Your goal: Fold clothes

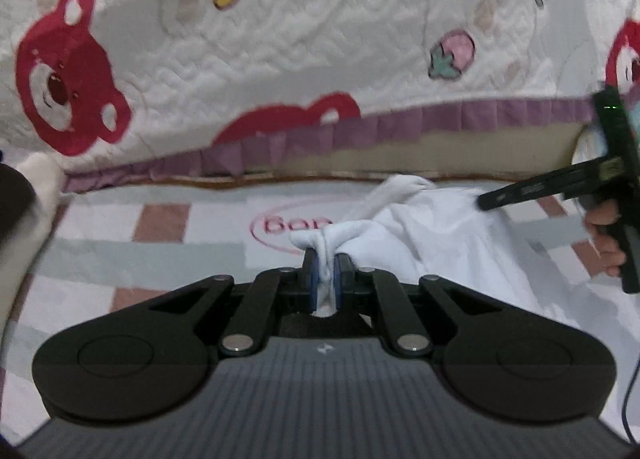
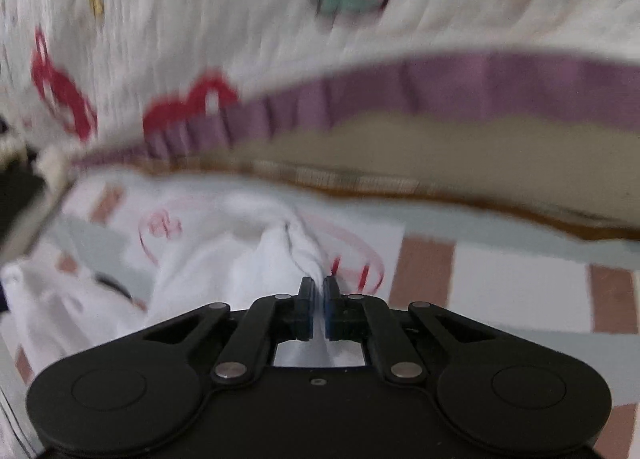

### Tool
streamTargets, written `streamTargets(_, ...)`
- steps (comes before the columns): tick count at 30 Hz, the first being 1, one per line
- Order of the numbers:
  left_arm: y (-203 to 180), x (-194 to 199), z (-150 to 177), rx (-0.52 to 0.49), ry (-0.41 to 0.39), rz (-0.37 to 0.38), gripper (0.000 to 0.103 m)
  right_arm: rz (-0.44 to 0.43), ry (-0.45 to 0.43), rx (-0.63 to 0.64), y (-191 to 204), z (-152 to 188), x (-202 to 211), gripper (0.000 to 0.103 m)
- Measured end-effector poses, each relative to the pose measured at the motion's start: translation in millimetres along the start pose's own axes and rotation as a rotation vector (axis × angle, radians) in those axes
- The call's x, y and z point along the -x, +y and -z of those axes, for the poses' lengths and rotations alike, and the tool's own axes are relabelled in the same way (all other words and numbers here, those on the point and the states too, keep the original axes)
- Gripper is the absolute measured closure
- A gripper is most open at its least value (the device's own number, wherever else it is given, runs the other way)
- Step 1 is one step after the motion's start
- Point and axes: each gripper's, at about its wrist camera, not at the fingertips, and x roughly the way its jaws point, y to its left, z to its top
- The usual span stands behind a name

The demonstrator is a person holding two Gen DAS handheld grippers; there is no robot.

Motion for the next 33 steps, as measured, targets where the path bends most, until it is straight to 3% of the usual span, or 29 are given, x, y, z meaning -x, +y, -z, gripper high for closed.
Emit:
streamTargets(7,13,18,-12,0.028,-0.085,-0.027,0.096,0.071,-0.305,-0.052,-15,-7,99,0.098)
streamTargets(12,21,31,-21,0.049,-0.146,-0.047,0.096,0.087,-0.453,-0.082,-21,-5,161,0.098)
streamTargets(15,30,46,-36,0.086,-0.227,-0.082,0.096,0.08,-0.511,-0.089,-20,-1,189,0.098)
streamTargets(17,38,57,-42,0.13,-0.283,-0.1,0.096,0.02,-0.52,-0.101,-21,5,204,0.098)
streamTargets(20,49,61,-44,0.181,-0.304,-0.108,0.096,-0.131,-0.502,-0.147,-23,25,219,0.098)
streamTargets(26,61,47,-25,0.19,-0.237,-0.128,0.096,-0.117,-0.398,-0.12,-17,66,213,0.098)
streamTargets(30,73,34,-18,0.219,-0.174,-0.148,0.093,-0.044,-0.325,-0.15,-35,78,202,0.098)
streamTargets(33,78,23,-9,0.23,-0.113,-0.167,0.072,0.196,-0.183,-0.095,-42,88,179,0.098)
